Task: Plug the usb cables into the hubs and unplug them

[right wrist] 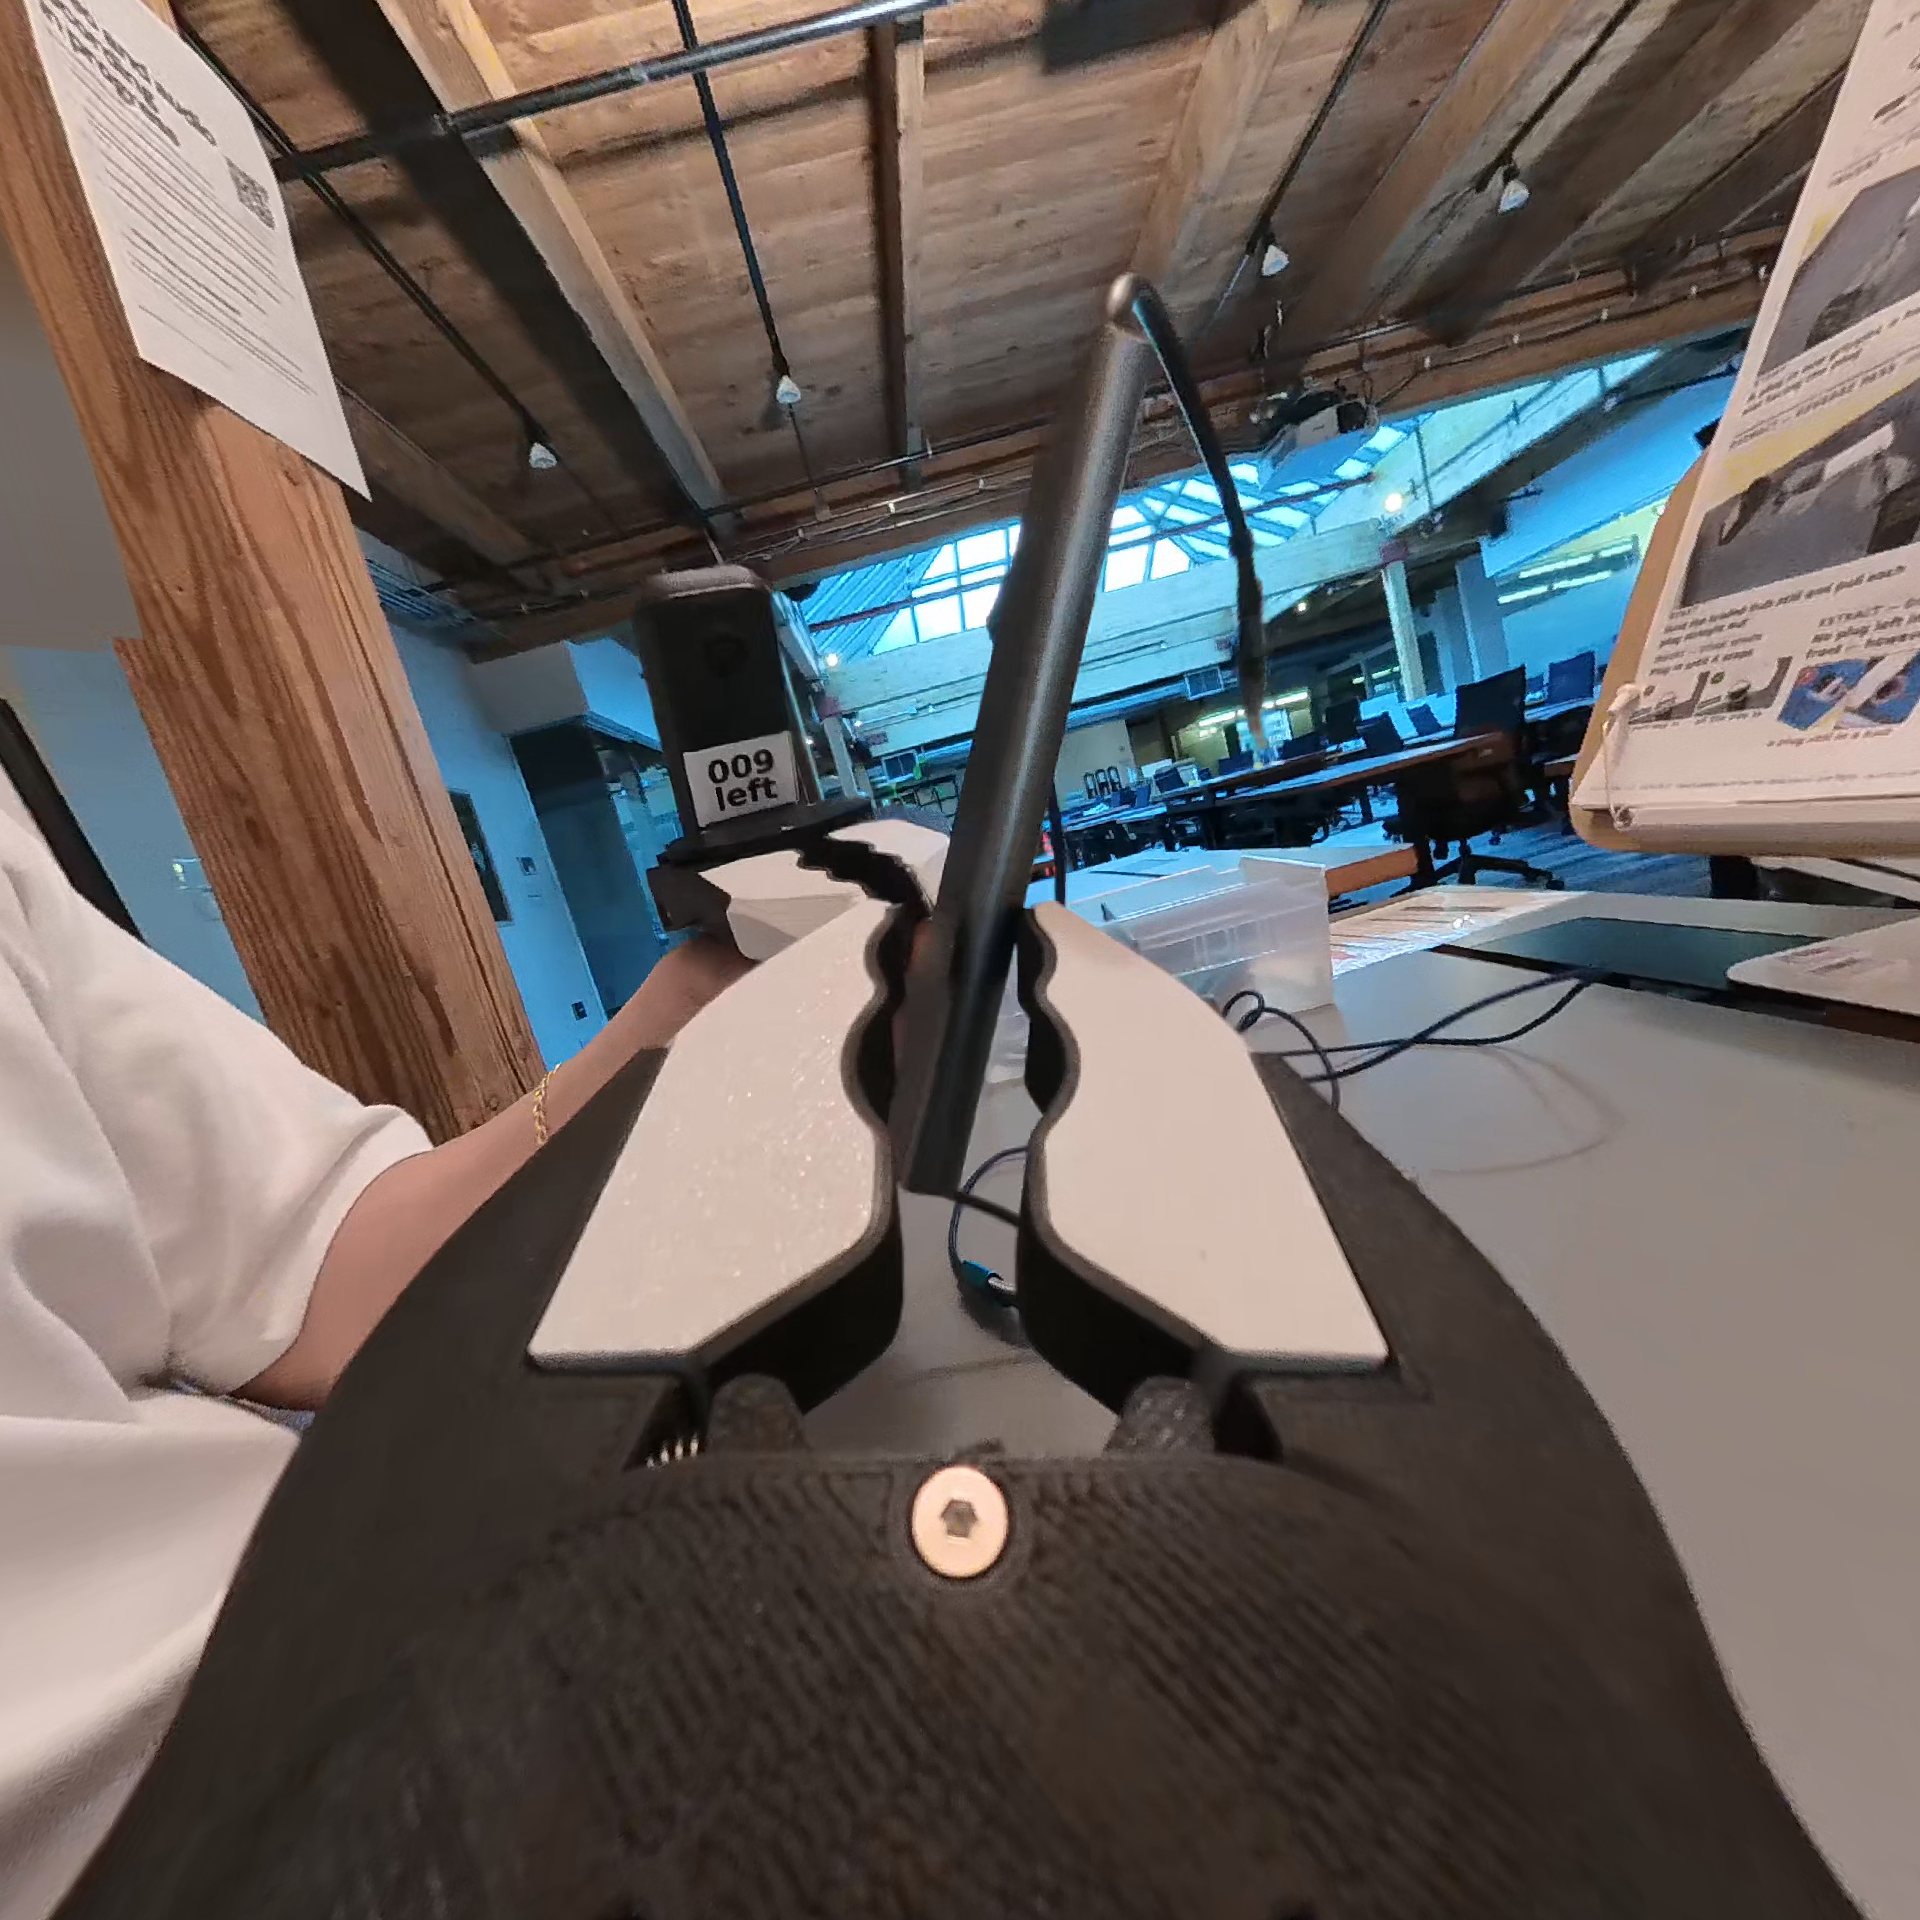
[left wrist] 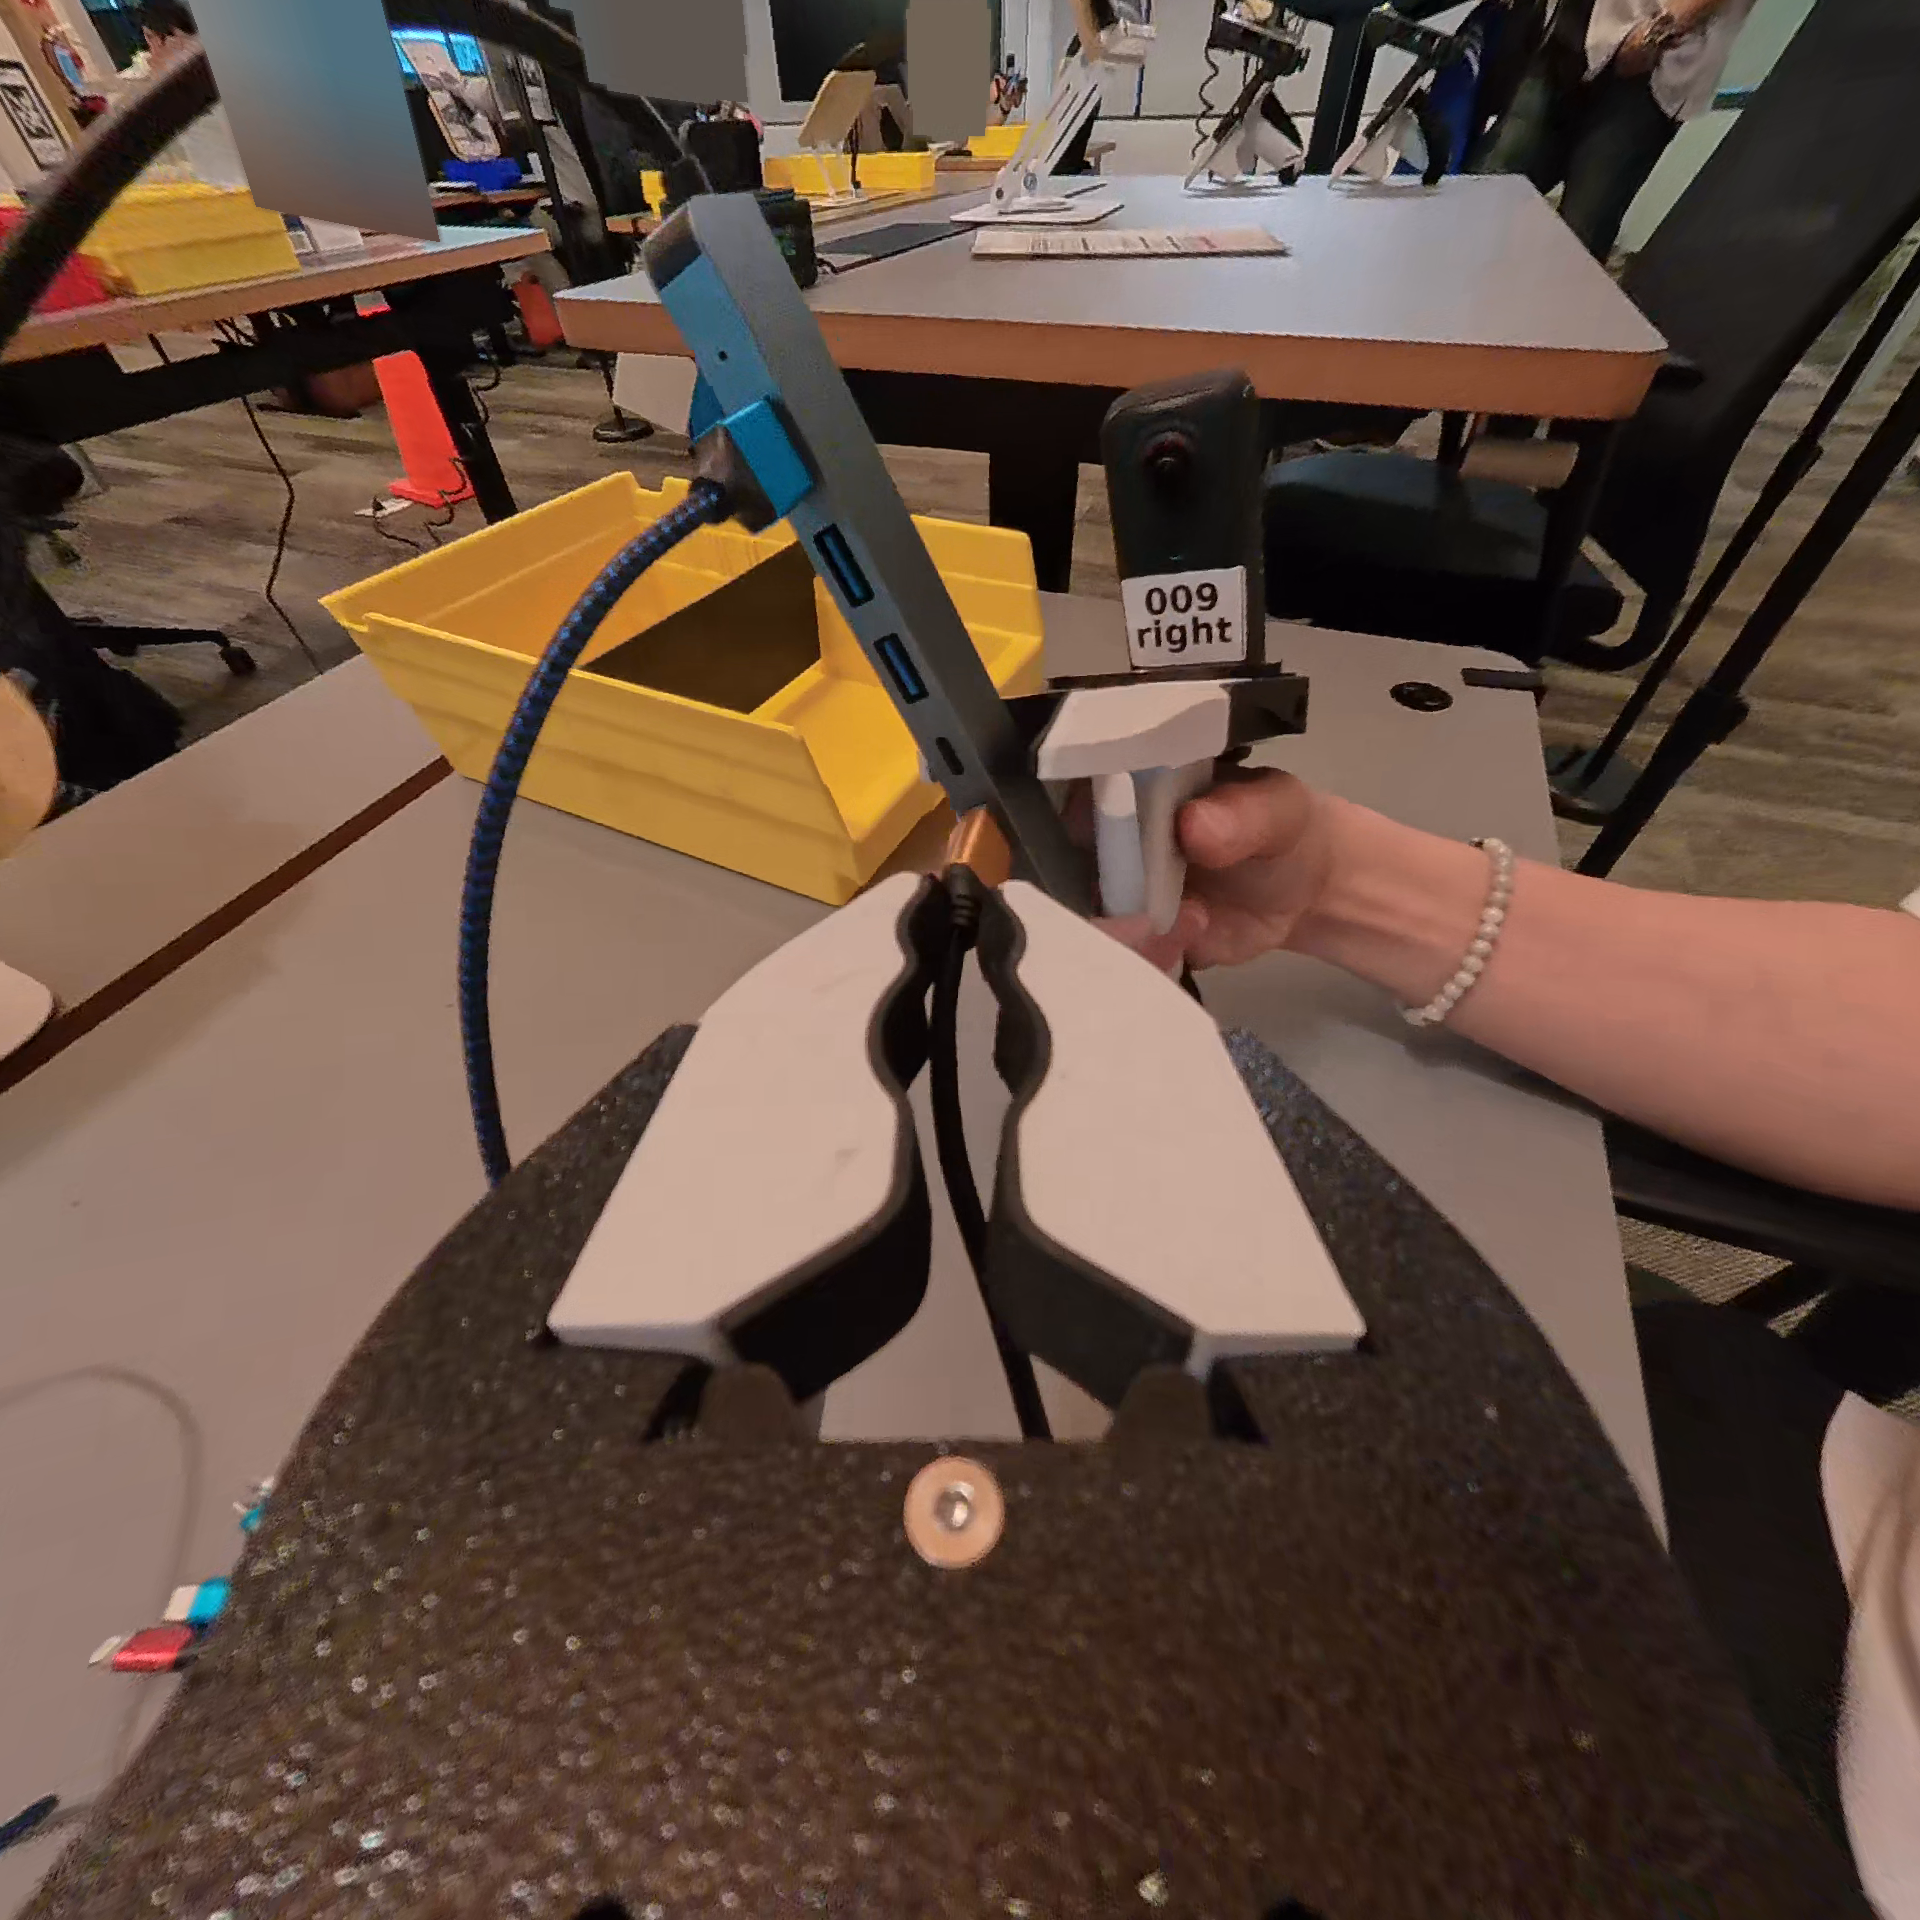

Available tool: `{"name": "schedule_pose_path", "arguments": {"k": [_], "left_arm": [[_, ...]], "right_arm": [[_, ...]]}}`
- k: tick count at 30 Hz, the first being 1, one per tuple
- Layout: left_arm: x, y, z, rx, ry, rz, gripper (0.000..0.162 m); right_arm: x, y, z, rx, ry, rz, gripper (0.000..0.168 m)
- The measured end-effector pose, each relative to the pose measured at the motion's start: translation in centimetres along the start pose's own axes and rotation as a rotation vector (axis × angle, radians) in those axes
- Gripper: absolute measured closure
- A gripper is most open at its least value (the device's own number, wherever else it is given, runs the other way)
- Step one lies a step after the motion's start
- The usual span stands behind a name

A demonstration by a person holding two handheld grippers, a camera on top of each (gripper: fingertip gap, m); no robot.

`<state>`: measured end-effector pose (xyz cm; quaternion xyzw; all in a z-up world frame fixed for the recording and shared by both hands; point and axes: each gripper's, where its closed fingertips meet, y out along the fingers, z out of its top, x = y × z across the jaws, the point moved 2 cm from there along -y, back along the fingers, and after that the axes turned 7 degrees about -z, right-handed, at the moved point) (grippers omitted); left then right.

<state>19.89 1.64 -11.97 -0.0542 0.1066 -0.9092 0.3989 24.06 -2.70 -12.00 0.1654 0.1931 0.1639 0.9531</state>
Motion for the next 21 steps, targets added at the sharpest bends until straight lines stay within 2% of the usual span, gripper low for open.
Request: {"name": "schedule_pose_path", "arguments": {"k": [3, 12, 17, 21], "left_arm": [[-0.1, -0.3, 0.3, 0.008, 0.015, -0.002, 0.155], [-0.4, -1.3, 1.0, 0.002, 0.108, 0.008, 0.155], [-0.9, -1.5, 0.6, -0.002, 0.034, -0.034, 0.156], [-0.8, -1.7, 0.8, 0.039, -0.128, -0.136, 0.157]], "right_arm": [[0.2, 0.1, 0.0, -0.004, 0.029, -0.006, 0.155], [-0.1, 0.8, -0.4, -0.059, 0.119, 0.003, 0.155], [-0.3, 1.2, -0.6, -0.04, 0.062, 0.007, 0.157], [-0.9, 1.3, -0.6, 0.004, -0.011, 0.038, 0.157]]}}
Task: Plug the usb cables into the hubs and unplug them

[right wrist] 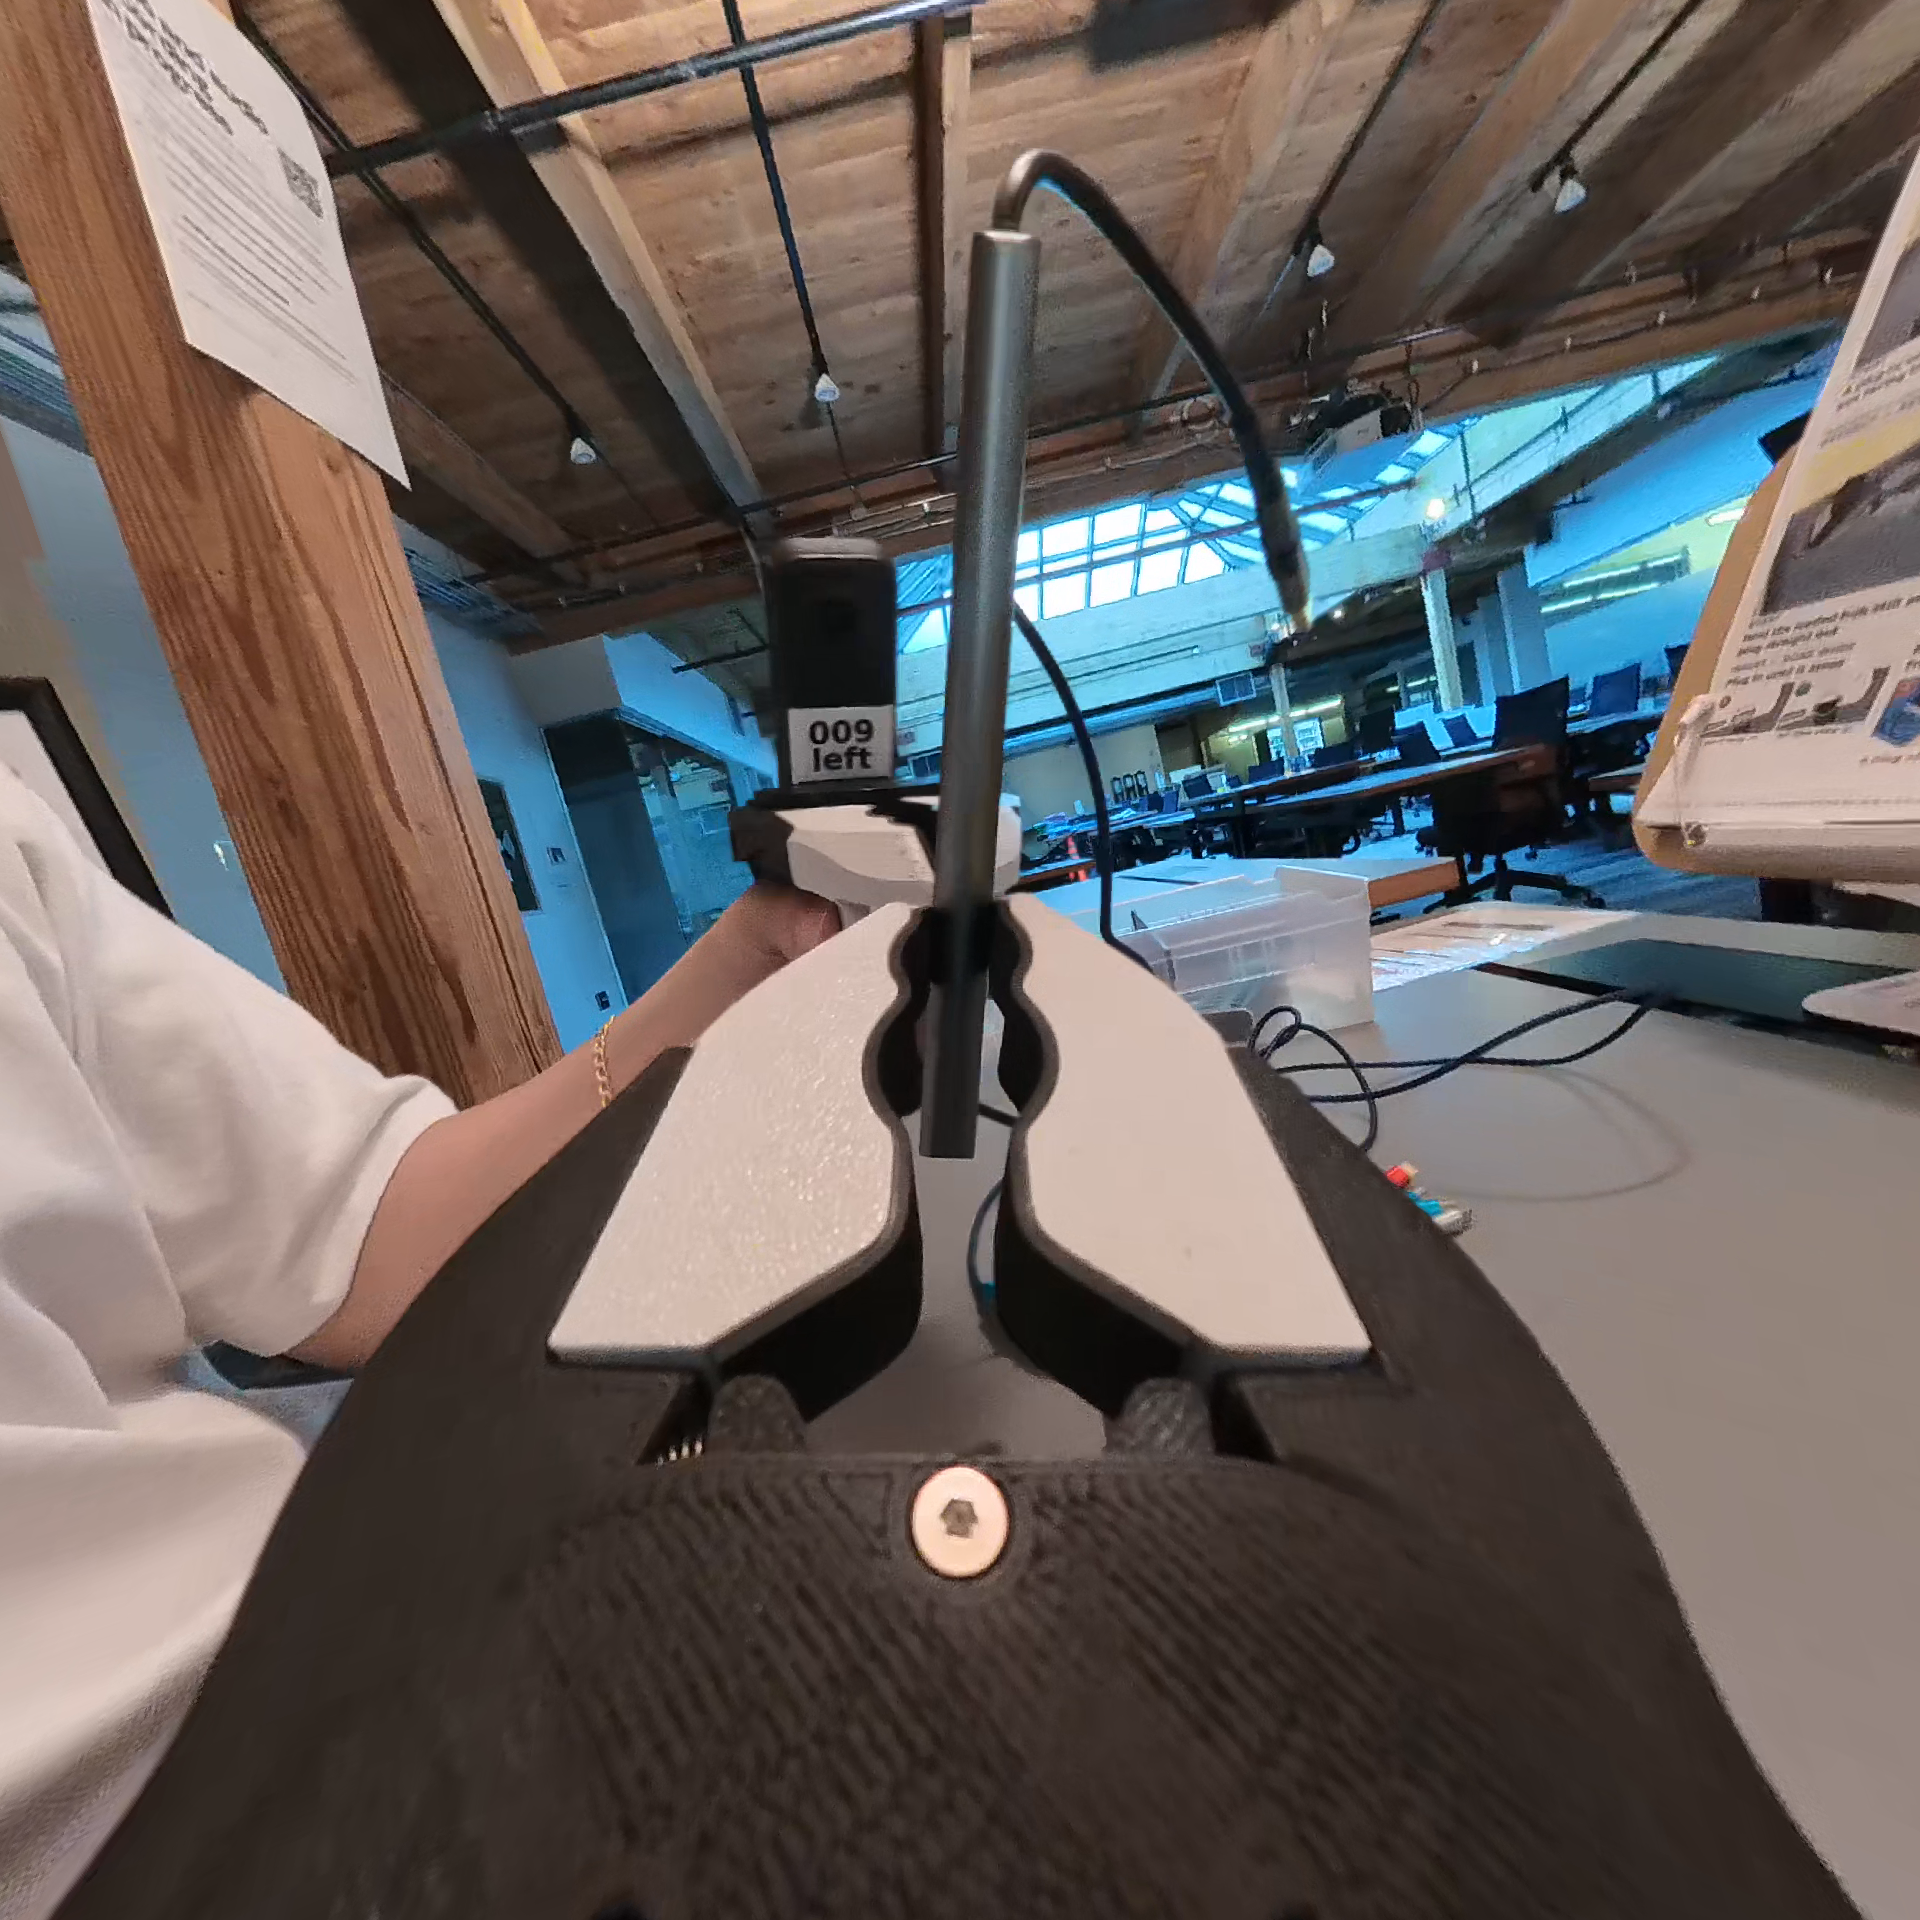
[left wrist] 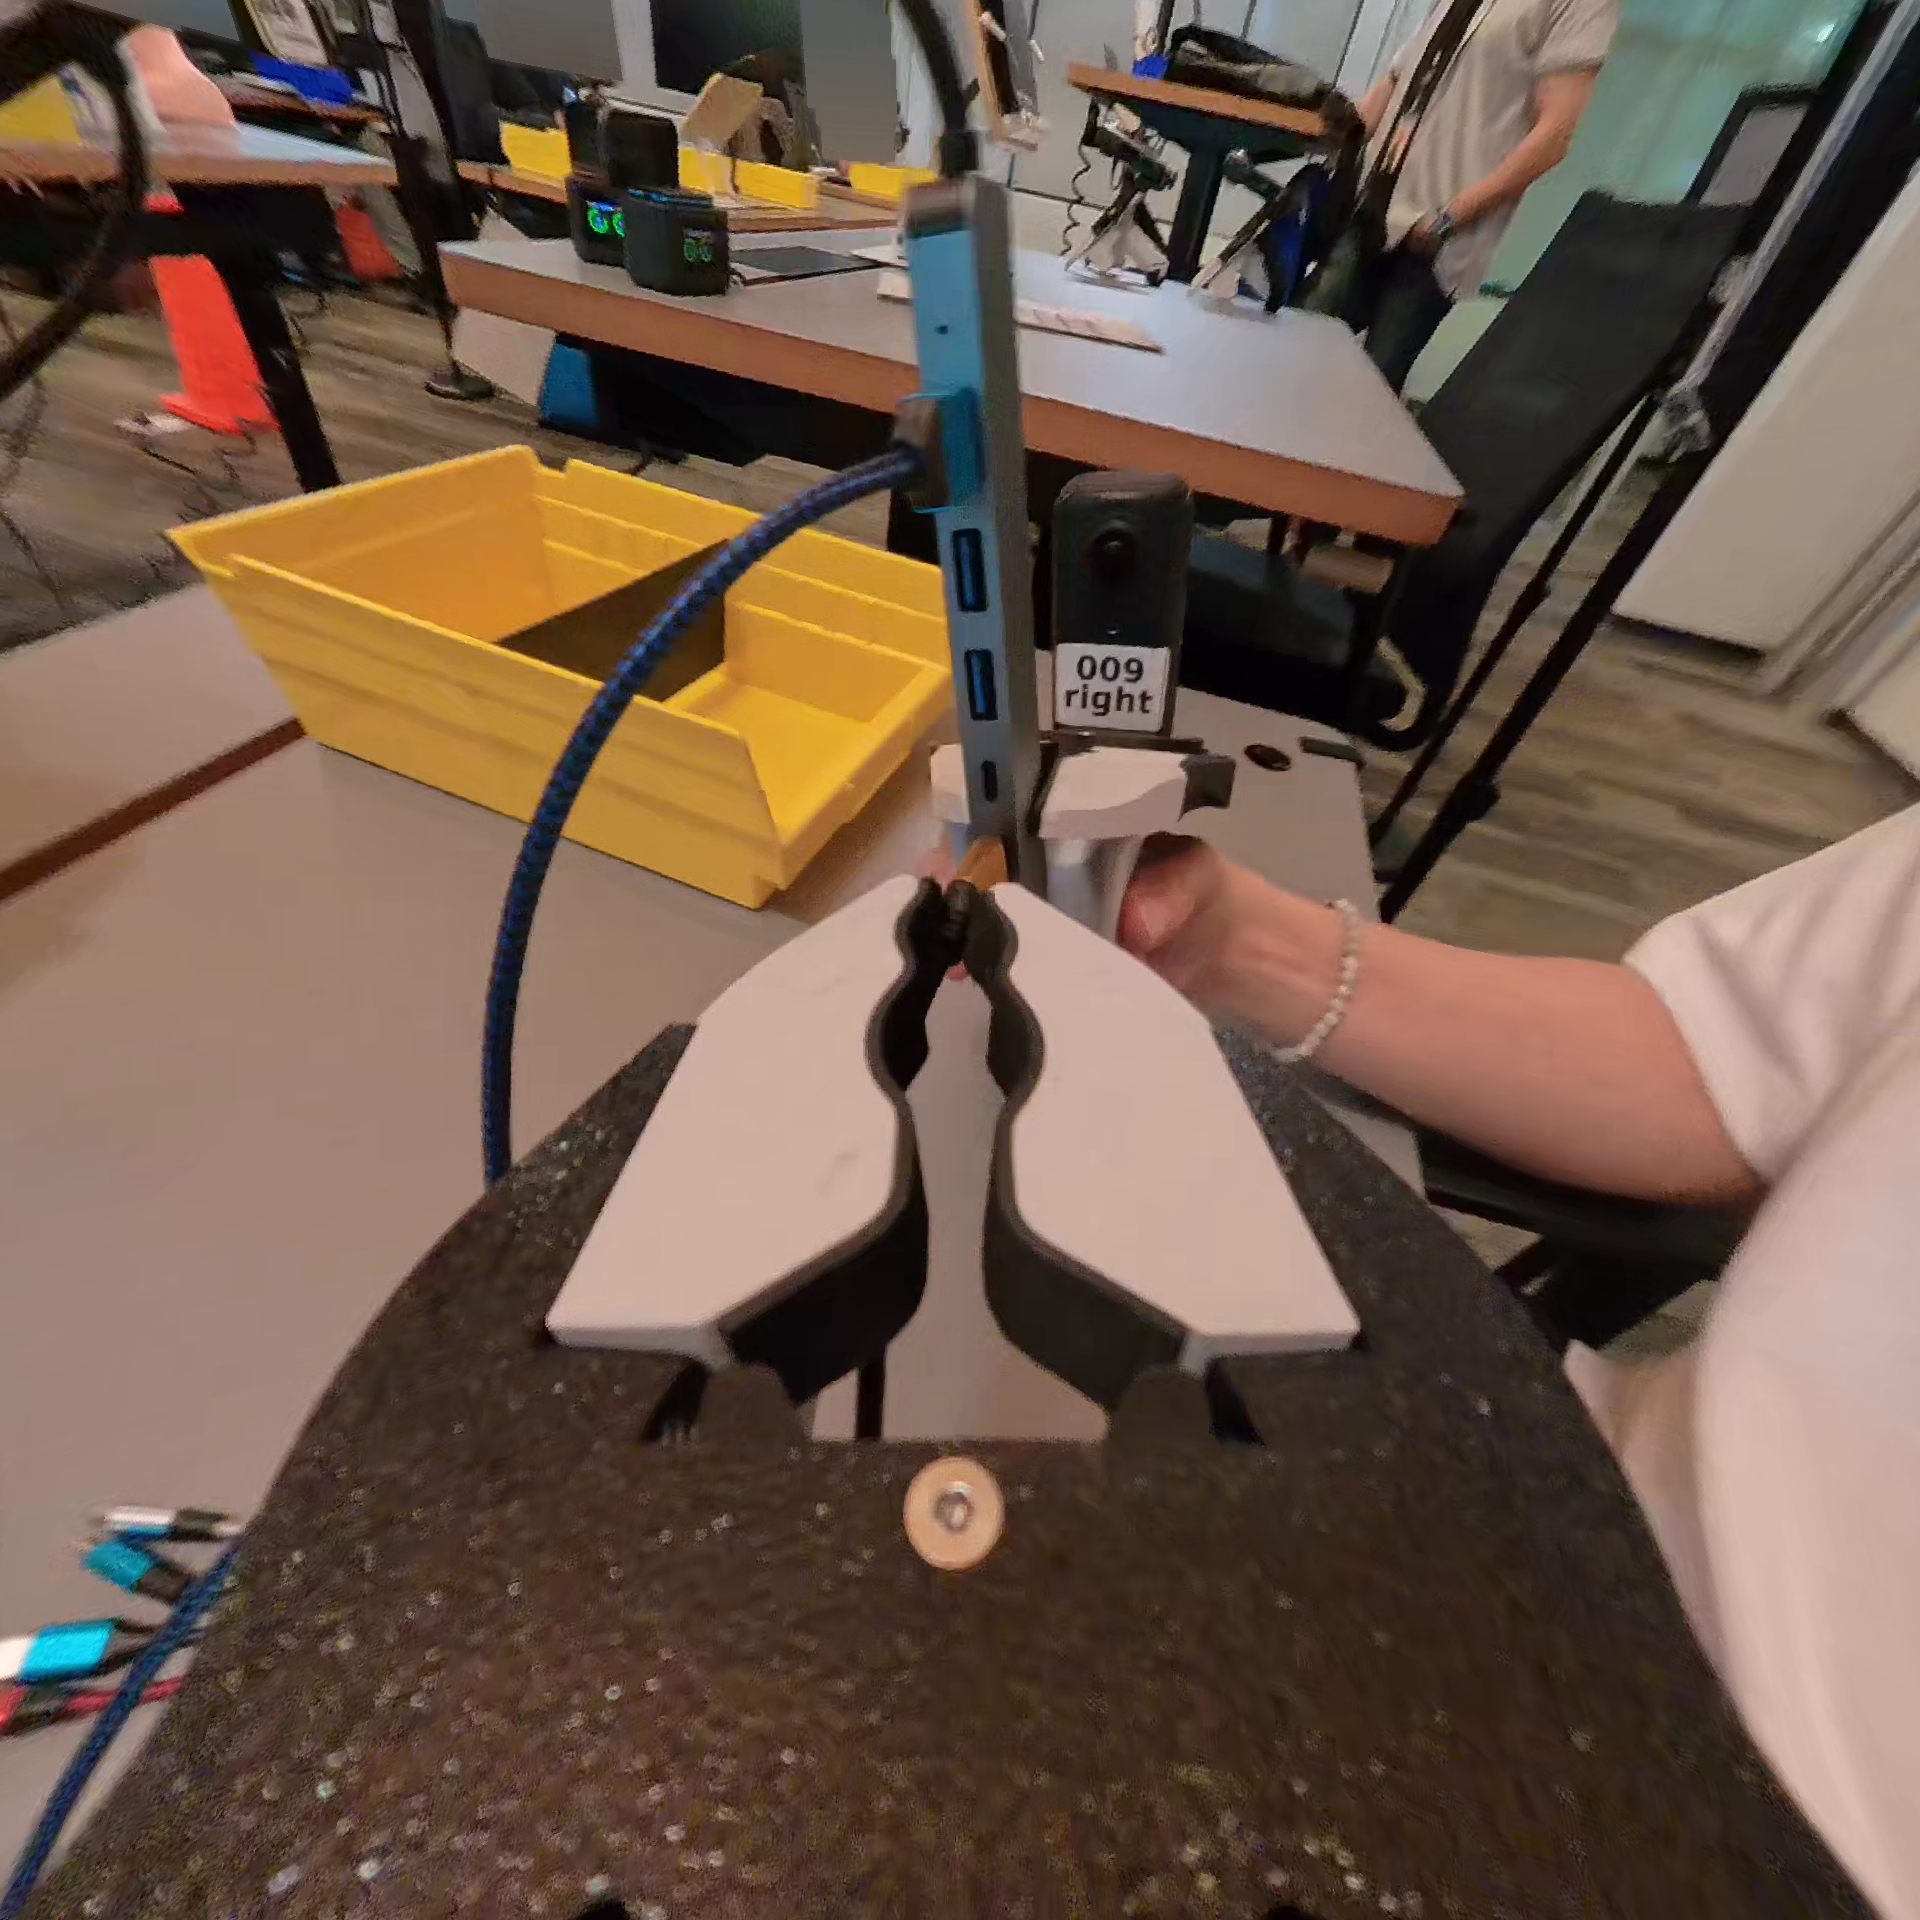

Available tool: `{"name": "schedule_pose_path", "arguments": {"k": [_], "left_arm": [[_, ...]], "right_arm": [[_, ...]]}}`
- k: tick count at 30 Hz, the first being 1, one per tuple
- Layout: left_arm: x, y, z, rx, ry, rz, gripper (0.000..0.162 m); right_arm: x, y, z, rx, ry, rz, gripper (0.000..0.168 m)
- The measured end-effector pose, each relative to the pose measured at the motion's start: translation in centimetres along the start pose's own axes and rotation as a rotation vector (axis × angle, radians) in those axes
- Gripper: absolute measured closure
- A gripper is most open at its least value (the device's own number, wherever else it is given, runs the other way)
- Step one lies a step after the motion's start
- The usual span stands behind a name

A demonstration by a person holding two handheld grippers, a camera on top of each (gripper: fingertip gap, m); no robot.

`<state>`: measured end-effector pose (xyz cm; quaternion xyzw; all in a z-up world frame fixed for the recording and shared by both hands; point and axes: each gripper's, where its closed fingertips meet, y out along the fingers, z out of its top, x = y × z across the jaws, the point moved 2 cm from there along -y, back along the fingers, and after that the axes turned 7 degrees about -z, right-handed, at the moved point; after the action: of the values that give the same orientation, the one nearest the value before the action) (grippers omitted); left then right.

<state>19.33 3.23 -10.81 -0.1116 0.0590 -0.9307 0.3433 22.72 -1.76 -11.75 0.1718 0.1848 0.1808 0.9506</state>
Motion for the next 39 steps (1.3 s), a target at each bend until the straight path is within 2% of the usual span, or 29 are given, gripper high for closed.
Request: {"name": "schedule_pose_path", "arguments": {"k": [12, 22, 31, 39], "left_arm": [[0.8, 0.7, -0.8, -0.012, 0.035, -0.105, 0.154], [1.0, 0.7, -1.0, -0.057, 0.096, -0.064, 0.155], [1.1, 0.7, -1.3, -0.137, 0.123, -0.037, 0.155], [0.6, 0.9, -1.0, -0.07, 0.085, -0.025, 0.155]], "right_arm": [[-0.7, -0.1, 0.4, 0.067, -0.012, 0.062, 0.157], [-0.8, -0.1, 0.2, 0.059, 0.001, 0.076, 0.157], [-0.7, -0.1, -0.1, 0.047, 0.111, 0.093, 0.157], [-0.1, 0.0, 0.0, 0.076, 0.166, 0.07, 0.157]]}}
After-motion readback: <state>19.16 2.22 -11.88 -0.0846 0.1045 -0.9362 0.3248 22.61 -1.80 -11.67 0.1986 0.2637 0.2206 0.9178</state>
